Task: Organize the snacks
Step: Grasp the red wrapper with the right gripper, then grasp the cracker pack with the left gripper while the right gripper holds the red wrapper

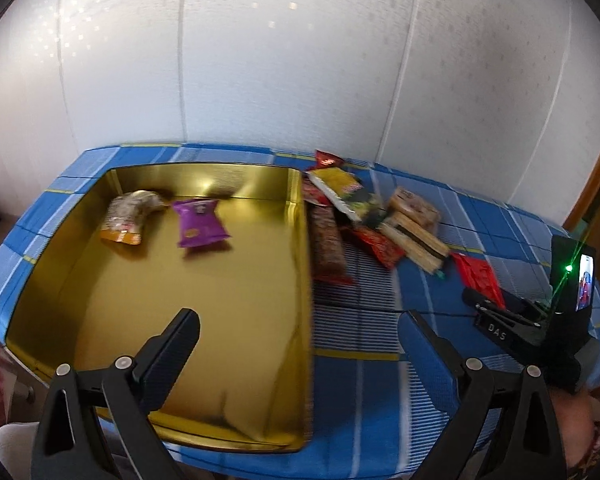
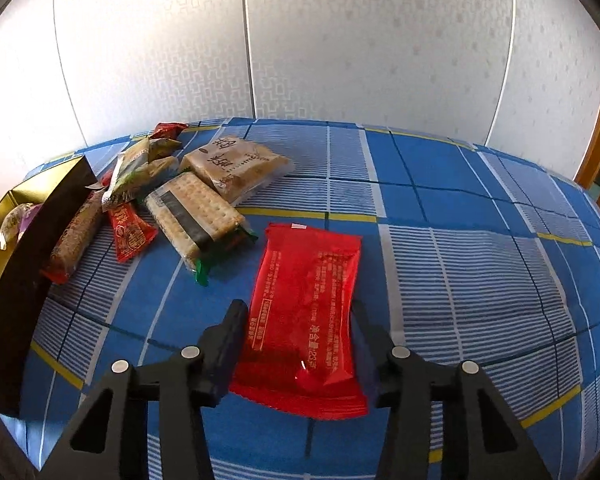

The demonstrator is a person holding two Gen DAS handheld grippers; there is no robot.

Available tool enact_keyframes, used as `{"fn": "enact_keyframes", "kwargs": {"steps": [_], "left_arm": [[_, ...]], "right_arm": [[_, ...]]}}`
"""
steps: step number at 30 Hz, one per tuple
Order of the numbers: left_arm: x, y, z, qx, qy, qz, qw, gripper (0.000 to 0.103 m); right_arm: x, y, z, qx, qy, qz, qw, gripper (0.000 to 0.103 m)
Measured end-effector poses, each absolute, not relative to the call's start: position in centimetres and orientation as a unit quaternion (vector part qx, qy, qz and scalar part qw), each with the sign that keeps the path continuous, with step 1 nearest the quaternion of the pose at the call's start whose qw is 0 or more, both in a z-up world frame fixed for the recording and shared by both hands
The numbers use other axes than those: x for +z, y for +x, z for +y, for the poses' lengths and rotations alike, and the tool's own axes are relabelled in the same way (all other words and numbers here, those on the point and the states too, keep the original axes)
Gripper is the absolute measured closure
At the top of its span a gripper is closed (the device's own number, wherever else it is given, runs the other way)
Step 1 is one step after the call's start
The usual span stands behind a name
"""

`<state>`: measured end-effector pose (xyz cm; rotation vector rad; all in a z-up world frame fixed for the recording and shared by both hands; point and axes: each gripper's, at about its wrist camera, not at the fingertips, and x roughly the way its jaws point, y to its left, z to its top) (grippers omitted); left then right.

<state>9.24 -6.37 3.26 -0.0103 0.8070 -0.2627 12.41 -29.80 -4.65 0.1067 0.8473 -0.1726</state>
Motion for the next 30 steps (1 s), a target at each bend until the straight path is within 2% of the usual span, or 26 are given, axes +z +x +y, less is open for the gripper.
{"fn": "enact_keyframes", "kwargs": {"steps": [9,23,30], "left_arm": [[3.5,11.7,-13.1,-0.166,0.025,0.422,0.891,0.003],[0.2,20.7,-21.8,-0.133,-0.055,0.540,0.829,0.004],[-1.4,23.6,-24.7,-0.098,-0.022,0.554,0.826,0.008]], "right_arm": [[-4.4,11.2,-32.8,-0.112,0.100,0.417,0.896,0.057],[-4.4,10.3,-34.1,-0.118,0.107,0.418,0.894,0.057],[-4.4,10.1,-34.1,-0.112,0.107,0.415,0.896,0.057]]}}
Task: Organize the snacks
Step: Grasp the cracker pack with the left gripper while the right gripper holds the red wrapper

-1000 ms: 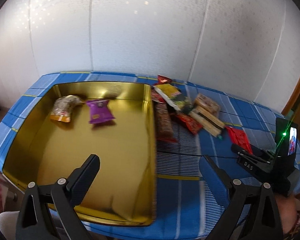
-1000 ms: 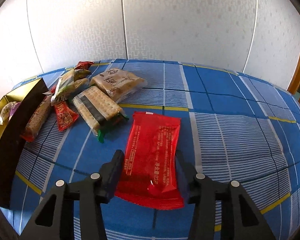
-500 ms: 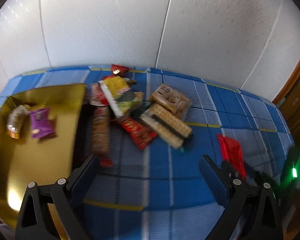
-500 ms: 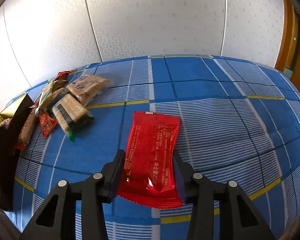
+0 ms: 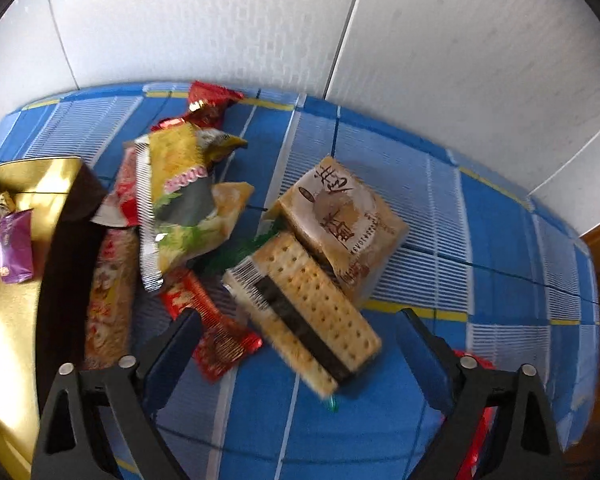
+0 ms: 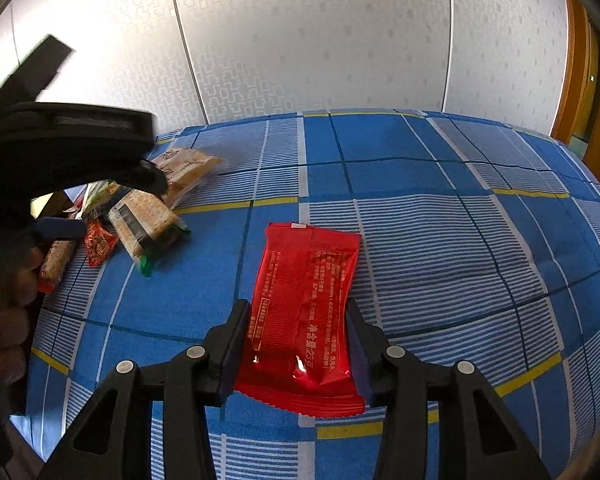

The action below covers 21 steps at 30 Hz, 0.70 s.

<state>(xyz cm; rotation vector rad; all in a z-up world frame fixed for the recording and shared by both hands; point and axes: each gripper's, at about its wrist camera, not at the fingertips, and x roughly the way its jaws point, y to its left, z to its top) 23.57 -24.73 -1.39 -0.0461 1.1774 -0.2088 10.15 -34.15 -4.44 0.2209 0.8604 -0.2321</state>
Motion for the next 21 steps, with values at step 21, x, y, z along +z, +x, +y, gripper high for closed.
{"fn": "enact_keyframes", "kwargs": {"steps": [21], "left_arm": [[-2.4,18.8,-22.4,-0.178,0.054,0.494,0.849,0.047]], "right_arm": [[-4.6,9.5,-34.4,-0.097,0.115,0.401,0.903,0.056]]}}
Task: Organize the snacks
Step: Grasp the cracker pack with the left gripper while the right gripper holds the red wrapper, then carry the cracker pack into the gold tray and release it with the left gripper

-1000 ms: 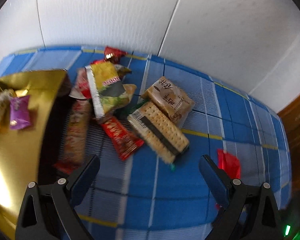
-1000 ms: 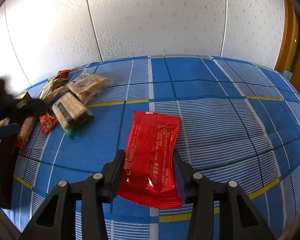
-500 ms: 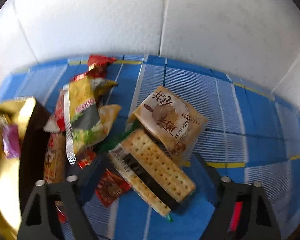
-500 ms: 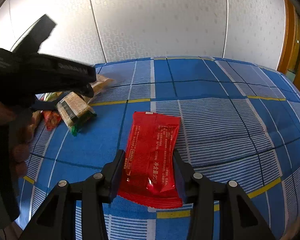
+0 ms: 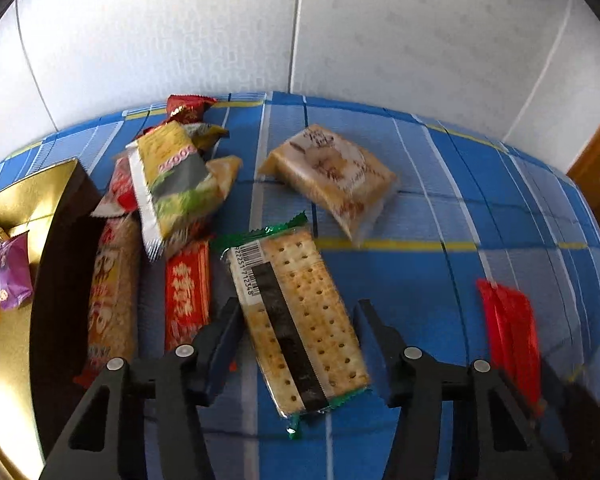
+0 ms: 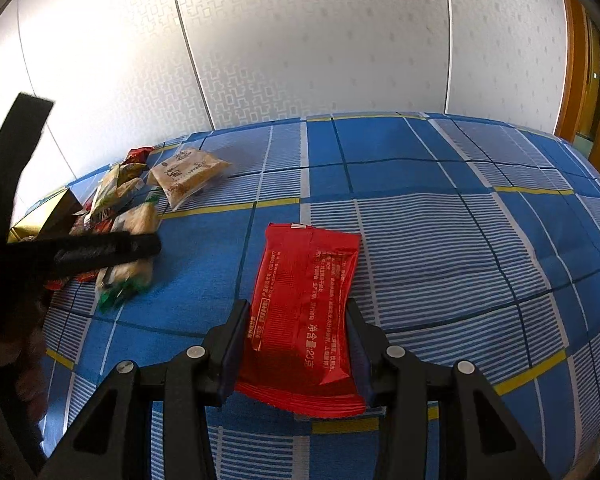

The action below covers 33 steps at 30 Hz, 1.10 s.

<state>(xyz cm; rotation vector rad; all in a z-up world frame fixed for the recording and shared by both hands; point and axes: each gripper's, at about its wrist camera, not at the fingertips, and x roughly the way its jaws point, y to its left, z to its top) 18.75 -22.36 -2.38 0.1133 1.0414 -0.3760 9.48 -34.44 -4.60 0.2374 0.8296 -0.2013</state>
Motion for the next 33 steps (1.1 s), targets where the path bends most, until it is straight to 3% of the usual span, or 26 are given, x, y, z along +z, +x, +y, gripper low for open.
{"fn": "enact_keyframes", "kwargs": {"steps": [5,8,11,14,17,33], "left_arm": [[-2.4,17.8,-21.6,-0.184,0.043,0.496,0.848,0.044],[-2.5,18.9,-21.8,-0.183,0.023,0.502,0.845,0.027],[-2.6,19.6,-22.6,-0.169,0.034,0.498,0.850,0.024],[-2.9,19.8,-23.4,-0.159,0.064,0.490,0.855,0.028],[-2.8,19.3,-23.4,-0.165,0.079,0.469,0.864,0.052],[-3.0,16.3,-22.1,-0.197,0.085,0.440,0.872,0.051]], "right_arm": [[-4.6,9.4,-34.5,-0.098,0.121,0.399,0.904,0.056],[-4.6,9.5,-34.4,-0.100,0.117,0.399,0.904,0.056],[-4.6,9.4,-34.4,-0.100,0.114,0.398,0.905,0.056],[-4.6,9.4,-34.4,-0.098,0.113,0.398,0.905,0.056],[-4.6,9.4,-34.5,-0.097,0.115,0.397,0.905,0.056],[-4.7,9.3,-34.6,-0.099,0.123,0.394,0.906,0.056]]}}
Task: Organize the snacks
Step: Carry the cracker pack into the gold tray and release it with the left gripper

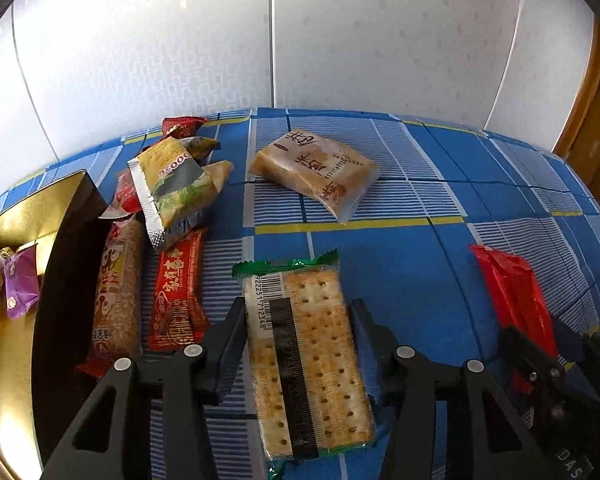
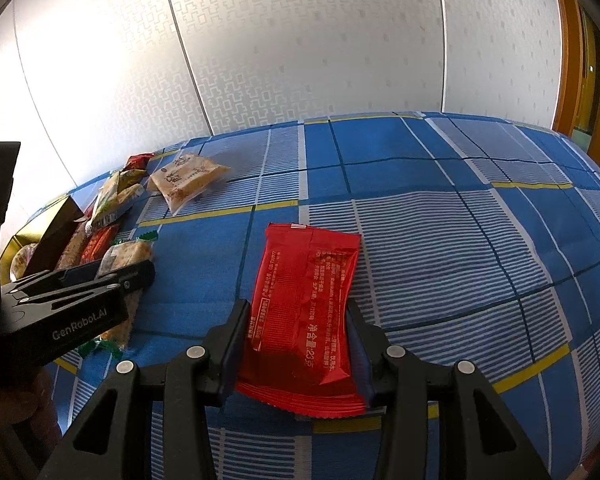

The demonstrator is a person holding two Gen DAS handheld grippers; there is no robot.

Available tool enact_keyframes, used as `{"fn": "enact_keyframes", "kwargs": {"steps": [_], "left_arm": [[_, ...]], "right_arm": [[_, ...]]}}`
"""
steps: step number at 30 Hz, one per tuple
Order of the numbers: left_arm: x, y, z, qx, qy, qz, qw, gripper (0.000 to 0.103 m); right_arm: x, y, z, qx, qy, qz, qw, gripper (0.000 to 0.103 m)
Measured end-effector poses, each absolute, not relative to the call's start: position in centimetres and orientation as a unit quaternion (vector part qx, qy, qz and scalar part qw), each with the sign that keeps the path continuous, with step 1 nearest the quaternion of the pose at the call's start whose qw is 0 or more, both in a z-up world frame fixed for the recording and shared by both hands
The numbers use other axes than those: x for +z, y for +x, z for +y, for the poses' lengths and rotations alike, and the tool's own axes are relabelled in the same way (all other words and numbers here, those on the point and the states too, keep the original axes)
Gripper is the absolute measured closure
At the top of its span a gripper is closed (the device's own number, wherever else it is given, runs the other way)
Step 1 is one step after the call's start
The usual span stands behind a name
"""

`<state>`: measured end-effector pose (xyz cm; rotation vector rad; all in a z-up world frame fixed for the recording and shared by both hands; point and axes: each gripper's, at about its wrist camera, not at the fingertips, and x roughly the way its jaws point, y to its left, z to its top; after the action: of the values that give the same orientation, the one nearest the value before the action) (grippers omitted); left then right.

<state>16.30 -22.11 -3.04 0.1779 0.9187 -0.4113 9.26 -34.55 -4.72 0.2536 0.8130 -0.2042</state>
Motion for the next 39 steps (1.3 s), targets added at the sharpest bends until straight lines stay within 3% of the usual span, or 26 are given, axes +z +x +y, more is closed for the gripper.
{"fn": "enact_keyframes", "kwargs": {"steps": [5,7,8,39], "left_arm": [[-3.1,16.9,-22.1,-0.187,0.084,0.443,0.873,0.043],[-3.1,17.0,-22.1,-0.189,0.085,0.438,0.875,0.045],[-3.1,16.9,-22.1,-0.191,0.088,0.435,0.875,0.051],[1.8,12.4,-14.0,-0.253,-0.022,0.406,0.878,0.052]], "right_arm": [[-4.7,9.3,-34.3,-0.102,0.112,0.394,0.907,0.056],[-4.7,9.3,-34.3,-0.103,0.111,0.394,0.906,0.056],[-4.7,9.3,-34.3,-0.104,0.111,0.394,0.906,0.056],[-4.9,9.4,-33.8,-0.118,0.098,0.393,0.907,0.056]]}}
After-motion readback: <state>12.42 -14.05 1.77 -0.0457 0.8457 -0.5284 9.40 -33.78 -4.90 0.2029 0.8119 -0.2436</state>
